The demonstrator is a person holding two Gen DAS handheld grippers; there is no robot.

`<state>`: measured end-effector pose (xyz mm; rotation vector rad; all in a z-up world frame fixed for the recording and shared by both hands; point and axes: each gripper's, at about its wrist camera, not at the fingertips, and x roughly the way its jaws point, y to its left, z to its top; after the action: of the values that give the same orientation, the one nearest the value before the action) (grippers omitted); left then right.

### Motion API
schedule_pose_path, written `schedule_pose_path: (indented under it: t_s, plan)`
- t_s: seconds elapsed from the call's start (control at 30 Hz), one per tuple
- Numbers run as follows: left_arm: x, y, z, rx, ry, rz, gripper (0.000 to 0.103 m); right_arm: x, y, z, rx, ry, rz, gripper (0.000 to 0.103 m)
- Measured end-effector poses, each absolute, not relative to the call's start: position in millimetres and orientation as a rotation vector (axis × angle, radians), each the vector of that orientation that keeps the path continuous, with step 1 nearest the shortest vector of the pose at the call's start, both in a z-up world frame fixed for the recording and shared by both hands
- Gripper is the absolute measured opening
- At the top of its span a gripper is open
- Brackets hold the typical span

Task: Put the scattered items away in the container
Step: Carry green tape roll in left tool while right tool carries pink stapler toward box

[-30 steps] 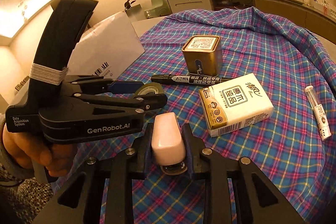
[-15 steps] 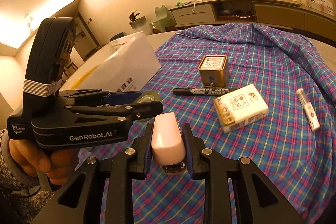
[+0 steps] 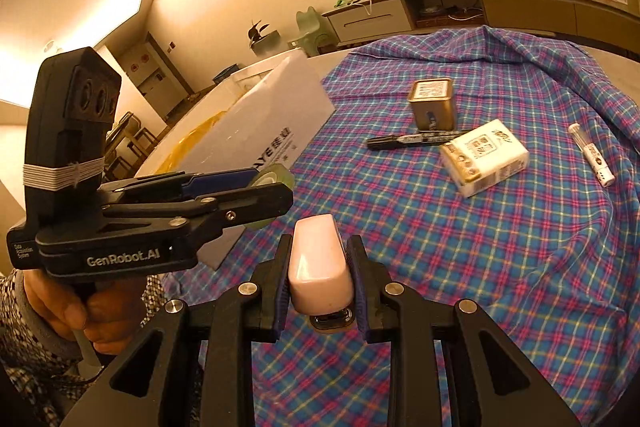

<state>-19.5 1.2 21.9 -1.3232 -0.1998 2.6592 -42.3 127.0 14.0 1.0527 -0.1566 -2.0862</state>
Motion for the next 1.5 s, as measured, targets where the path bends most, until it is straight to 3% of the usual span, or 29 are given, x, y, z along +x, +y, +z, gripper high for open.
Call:
schedule_pose_path:
  t_s: [1.5]
  plan:
    - [50.8, -168.8, 67.0, -1.056, -0.576, 2.759, 0.05, 4.6, -38.9, 91.1, 0.93, 0.145, -1.973, 0.028]
